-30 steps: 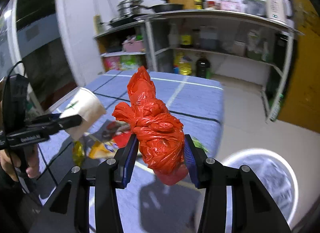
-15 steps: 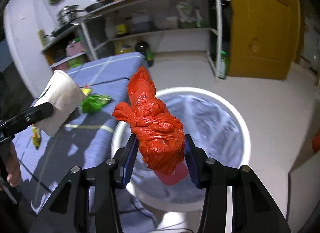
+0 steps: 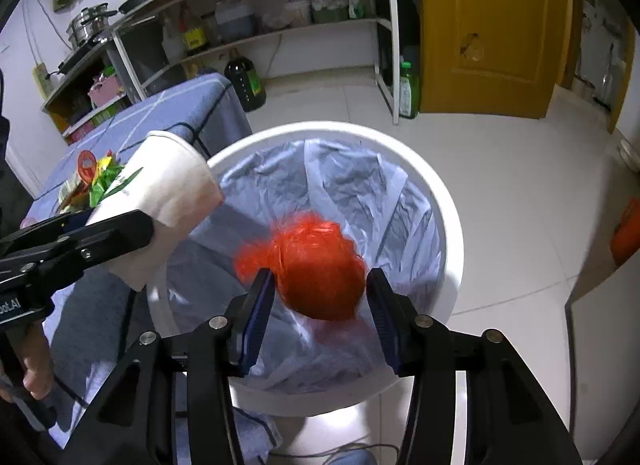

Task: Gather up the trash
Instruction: 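Carry cup and red bag over the bin and open both tools, then grasp the brown wrapper with the left tool while the right tool grasps the yellow snack bag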

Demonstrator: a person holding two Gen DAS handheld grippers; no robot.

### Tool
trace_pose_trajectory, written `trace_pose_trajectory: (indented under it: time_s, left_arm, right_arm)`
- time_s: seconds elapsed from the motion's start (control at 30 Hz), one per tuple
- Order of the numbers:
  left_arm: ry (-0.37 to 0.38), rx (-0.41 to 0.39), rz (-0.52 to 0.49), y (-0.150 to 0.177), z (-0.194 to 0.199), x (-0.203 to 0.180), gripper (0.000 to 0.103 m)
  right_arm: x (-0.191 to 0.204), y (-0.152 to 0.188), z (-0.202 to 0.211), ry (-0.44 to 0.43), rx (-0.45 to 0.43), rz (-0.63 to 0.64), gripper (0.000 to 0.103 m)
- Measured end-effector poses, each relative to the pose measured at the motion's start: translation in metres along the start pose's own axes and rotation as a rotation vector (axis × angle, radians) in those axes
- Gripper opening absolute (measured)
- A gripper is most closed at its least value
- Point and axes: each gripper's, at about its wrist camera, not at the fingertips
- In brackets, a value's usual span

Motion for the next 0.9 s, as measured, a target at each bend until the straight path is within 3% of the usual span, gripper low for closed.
trace_pose_trajectory:
  time_s: [0.13,0.33,0.5,0.9]
  left_arm:
    - [-0.008,0.002,0.019,0.003,-0.001,0.003,0.066]
    - [-0.006,-0.041,0.046,0.003,0.017,0.014,0.067]
    - [-0.033,-0.106,0.039,0.002,0.044,0.023,0.067]
    - [-0.208,-0.214,0.090,0.027,0.129,0.080,0.067]
  right_arm:
    - [-0.005,0.002,0.001,-0.007,-0.005,-0.012,0.049]
    - [-0.005,0.000,0.012,-0.007,-0.049,-0.020,0.050]
    - [0.007,-0.004,0.035,-0.029,-0.136,0.007,0.050]
    - [0.079,-0.008,0.056,-0.203,-0.189,0.101,0.050]
Point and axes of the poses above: each gripper's, at about its wrist camera, not at the fingertips, and z roughly against the way its jaws point, x to its left, y to its underside, and after that the axes turned 6 degrees about -z, right-handed
